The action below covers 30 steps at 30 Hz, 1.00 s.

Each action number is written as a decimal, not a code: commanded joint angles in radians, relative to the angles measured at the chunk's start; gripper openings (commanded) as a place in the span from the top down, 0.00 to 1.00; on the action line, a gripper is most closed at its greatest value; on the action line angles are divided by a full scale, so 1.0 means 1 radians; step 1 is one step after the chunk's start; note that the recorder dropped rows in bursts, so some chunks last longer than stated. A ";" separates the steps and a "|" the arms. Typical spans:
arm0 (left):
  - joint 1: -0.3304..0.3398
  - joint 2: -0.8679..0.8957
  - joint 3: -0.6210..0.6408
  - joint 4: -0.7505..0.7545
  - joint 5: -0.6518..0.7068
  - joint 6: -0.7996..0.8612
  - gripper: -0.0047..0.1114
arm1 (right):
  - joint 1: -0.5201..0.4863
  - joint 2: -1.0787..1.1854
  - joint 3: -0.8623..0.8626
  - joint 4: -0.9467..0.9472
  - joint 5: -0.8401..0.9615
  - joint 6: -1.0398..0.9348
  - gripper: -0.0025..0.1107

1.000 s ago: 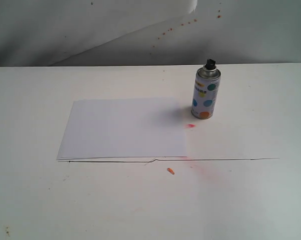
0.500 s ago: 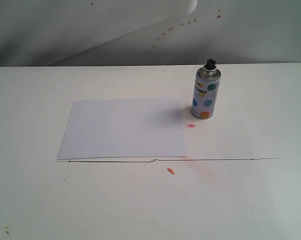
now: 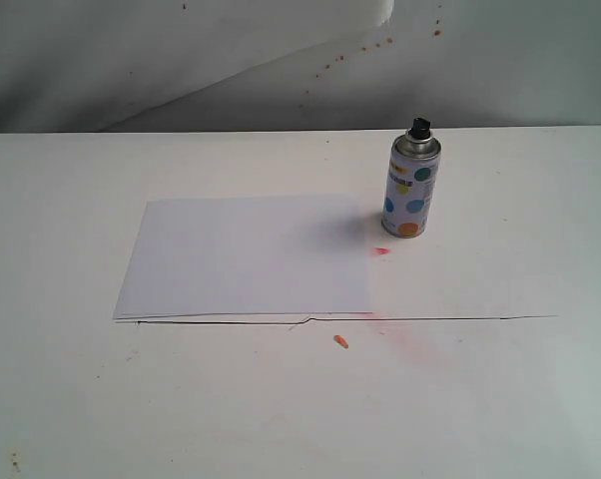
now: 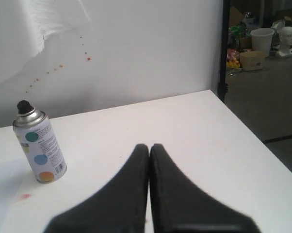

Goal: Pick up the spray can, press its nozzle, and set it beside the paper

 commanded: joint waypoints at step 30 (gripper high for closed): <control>0.002 -0.005 0.009 0.000 0.000 0.001 0.96 | -0.006 -0.189 0.194 0.204 0.069 -0.330 0.98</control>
